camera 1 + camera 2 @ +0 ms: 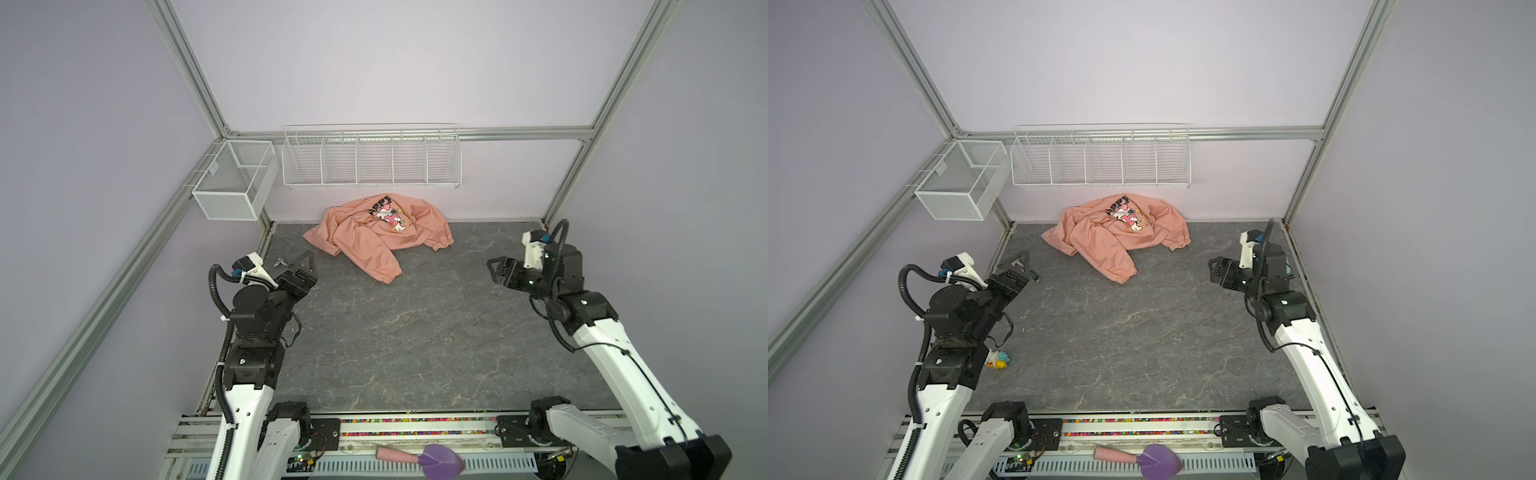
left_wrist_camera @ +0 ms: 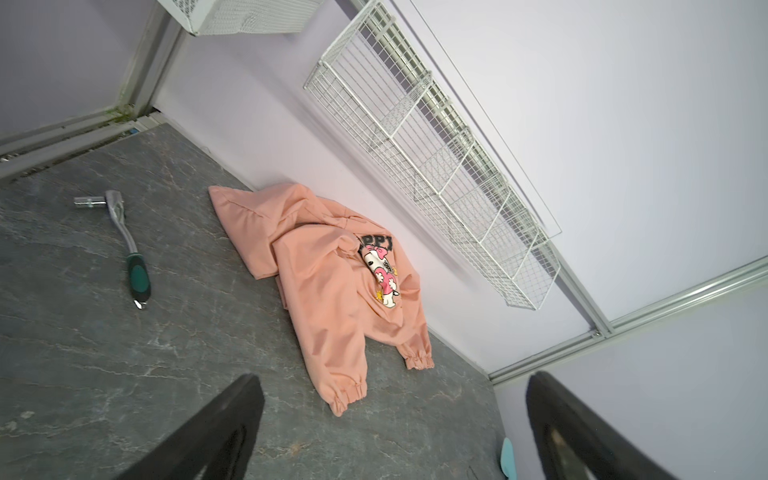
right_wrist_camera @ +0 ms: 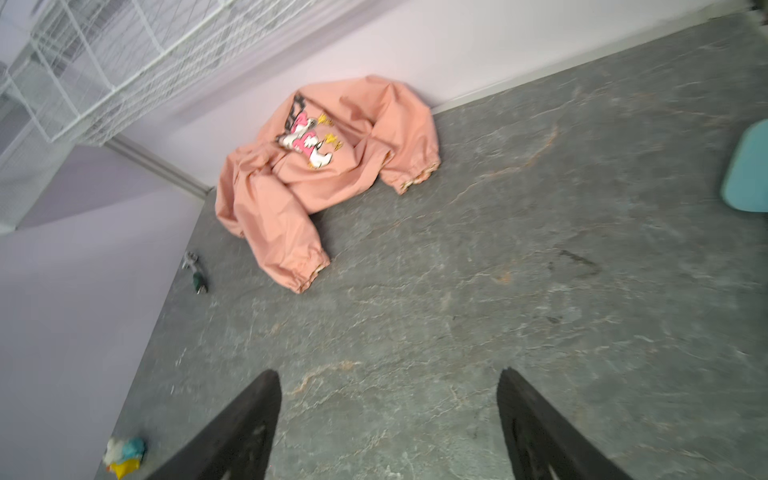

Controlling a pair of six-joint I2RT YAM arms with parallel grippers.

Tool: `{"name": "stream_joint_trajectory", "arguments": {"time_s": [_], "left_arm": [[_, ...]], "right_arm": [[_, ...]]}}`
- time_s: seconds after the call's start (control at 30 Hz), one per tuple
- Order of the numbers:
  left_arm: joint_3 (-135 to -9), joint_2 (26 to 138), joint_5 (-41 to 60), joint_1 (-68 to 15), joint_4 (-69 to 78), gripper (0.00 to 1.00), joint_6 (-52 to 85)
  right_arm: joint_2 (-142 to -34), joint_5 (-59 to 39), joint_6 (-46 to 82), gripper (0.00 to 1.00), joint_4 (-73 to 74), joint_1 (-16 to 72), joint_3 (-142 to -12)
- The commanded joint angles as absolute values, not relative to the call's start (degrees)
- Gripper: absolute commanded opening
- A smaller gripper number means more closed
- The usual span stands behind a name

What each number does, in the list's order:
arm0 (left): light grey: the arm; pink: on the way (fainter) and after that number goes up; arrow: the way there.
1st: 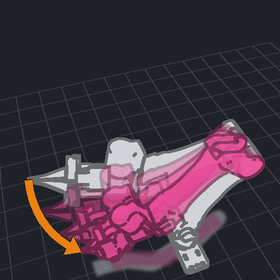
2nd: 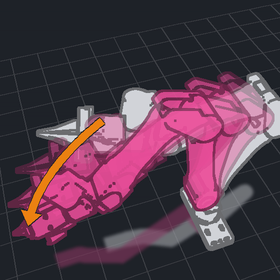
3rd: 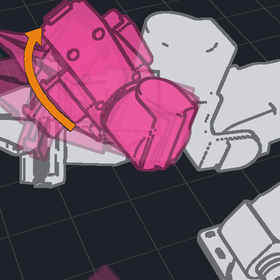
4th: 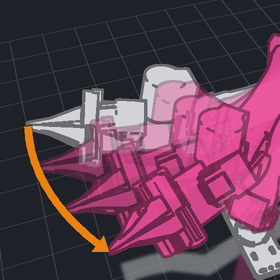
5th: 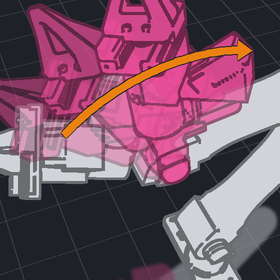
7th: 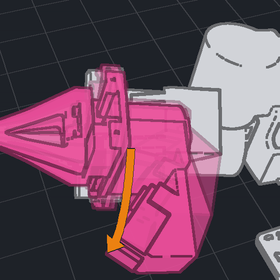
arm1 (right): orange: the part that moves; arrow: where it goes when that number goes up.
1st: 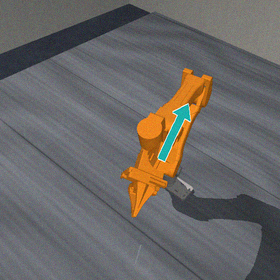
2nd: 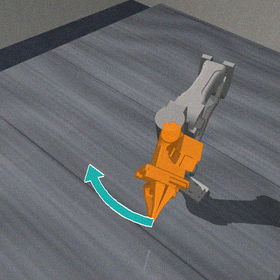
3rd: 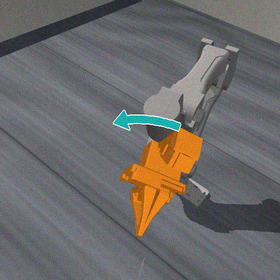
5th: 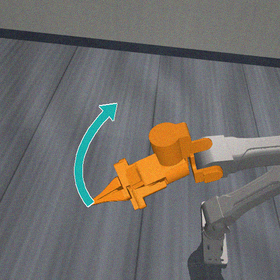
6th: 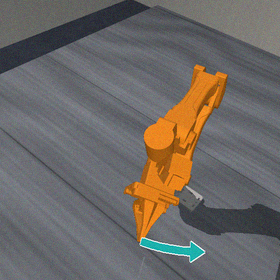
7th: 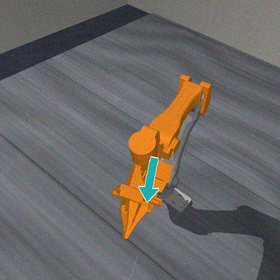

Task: Zip up the jacket
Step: 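Raise both arms and reach the right gripper toward the pink jacket's sleeve cuff, then lower the right gripper and pinch the jacket sleeve cuff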

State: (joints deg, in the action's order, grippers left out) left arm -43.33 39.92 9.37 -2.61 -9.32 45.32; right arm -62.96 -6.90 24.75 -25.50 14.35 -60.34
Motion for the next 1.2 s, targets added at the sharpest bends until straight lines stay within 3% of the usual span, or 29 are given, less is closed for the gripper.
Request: {"name": "stream_joint_trajectory", "arguments": {"time_s": [0.0, 0.13, 0.53, 0.83, 1.17], "left_arm": [[-42.05, 42.87, 16.91, -2.37, -8.26, 1.00, 46.51], [-42.35, 48.22, 21.75, -2.39, -10.27, 0.98, 44.59], [-31.92, 45.95, 24.66, -3.02, -7.51, 0.96, 46.96], [-27.34, 41.75, 22.50, -3.00, -9.56, 0.98, 47.86], [-27.38, 41.84, 22.27, -2.99, -10.75, 0.98, 47.51]], "right_arm": [[-68.89, -4.28, 24.29, 0.81, -26.39, 20.66, -64.79], [-79.54, 0.19, 22.18, 0.78, -28.79, 29.01, -73.07], [-117.04, 15.55, 11.94, 0.77, -43.79, 44.42, -110.05], [-135.68, 22.25, 9.90, 0.82, -46.41, 47.90, -127.84], [-147.35, 23.92, 13.29, 0.85, -47.72, 46.70, -139.08]]}}
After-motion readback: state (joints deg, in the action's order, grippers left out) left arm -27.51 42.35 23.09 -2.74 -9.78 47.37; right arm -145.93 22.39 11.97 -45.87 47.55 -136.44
